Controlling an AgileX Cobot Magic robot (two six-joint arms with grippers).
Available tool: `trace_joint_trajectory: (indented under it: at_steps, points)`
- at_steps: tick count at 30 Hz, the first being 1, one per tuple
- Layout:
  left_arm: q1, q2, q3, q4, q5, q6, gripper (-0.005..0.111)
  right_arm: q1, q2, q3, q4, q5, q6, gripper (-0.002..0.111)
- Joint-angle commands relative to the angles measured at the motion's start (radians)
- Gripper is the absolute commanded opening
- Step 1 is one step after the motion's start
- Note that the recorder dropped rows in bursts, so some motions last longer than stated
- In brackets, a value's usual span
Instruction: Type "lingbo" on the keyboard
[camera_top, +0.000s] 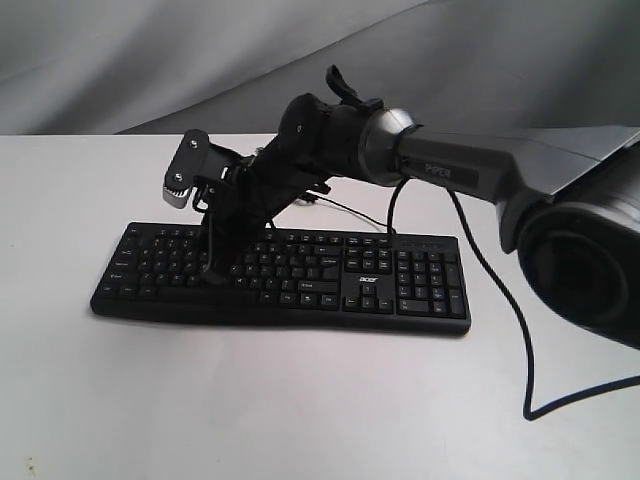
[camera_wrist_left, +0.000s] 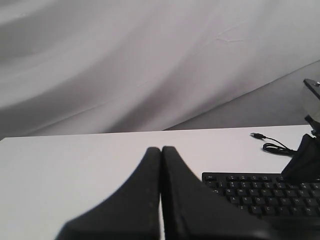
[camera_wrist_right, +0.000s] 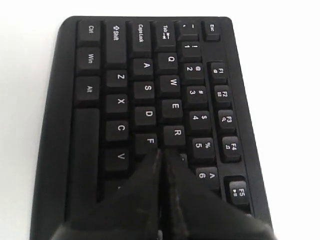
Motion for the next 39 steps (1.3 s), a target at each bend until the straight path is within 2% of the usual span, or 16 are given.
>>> trace_joint_trajectory:
  at_steps: [1,39]
  points:
    - [-0.007,-0.005,0.005,0.0,-0.007,-0.002,0.001,0.002,0.043,-0.06,0.002,0.044,0.022,0.0]
    - [-0.007,-0.005,0.005,0.0,-0.007,-0.002,0.001,0.002,0.072,-0.072,0.039,0.033,0.004,0.0]
